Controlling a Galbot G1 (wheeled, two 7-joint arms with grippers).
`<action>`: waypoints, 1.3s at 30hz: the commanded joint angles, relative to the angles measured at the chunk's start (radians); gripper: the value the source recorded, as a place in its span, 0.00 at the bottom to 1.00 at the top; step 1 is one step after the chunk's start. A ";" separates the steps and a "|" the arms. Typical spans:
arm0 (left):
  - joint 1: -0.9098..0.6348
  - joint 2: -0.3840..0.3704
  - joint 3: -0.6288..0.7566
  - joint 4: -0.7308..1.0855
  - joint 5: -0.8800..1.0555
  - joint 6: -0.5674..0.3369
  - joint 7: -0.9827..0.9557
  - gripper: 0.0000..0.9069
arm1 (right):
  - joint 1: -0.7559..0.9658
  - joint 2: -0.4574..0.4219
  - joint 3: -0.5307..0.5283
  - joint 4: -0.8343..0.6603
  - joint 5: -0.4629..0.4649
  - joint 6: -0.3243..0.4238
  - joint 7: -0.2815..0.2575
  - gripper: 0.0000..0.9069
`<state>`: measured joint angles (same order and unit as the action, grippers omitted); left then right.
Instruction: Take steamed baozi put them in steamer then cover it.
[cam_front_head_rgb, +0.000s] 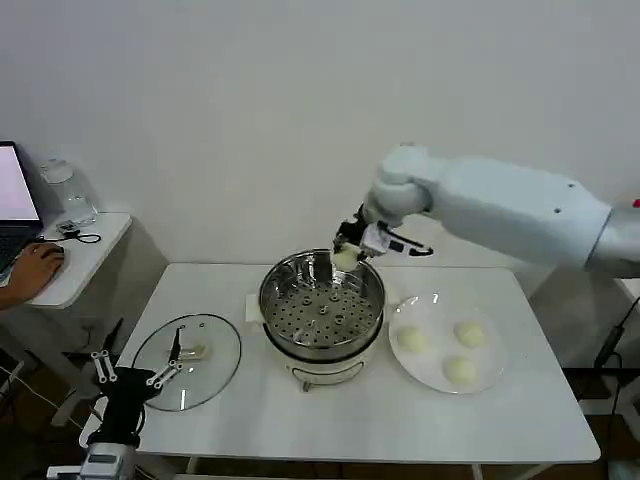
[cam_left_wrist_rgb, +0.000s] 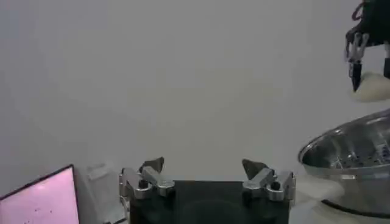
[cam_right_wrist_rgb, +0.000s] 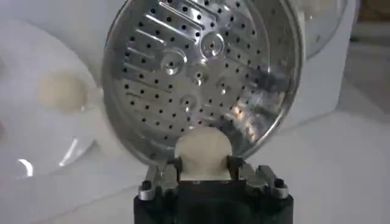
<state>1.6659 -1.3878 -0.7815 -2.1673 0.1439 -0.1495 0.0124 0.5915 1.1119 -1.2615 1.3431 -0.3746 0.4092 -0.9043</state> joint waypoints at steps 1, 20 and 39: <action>0.001 0.000 -0.004 0.005 -0.001 0.000 0.000 1.00 | -0.073 0.044 0.010 -0.034 -0.141 0.055 0.023 0.58; -0.013 0.008 -0.010 0.036 -0.003 0.002 0.001 1.00 | -0.178 0.132 0.051 -0.168 -0.210 0.101 0.071 1.00; -0.010 0.005 0.008 0.018 -0.003 -0.006 0.002 1.00 | 0.012 0.074 -0.021 -0.218 0.394 -0.108 -0.071 1.00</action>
<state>1.6568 -1.3835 -0.7724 -2.1463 0.1412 -0.1569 0.0140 0.5360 1.1953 -1.2533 1.1318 -0.2102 0.3736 -0.9321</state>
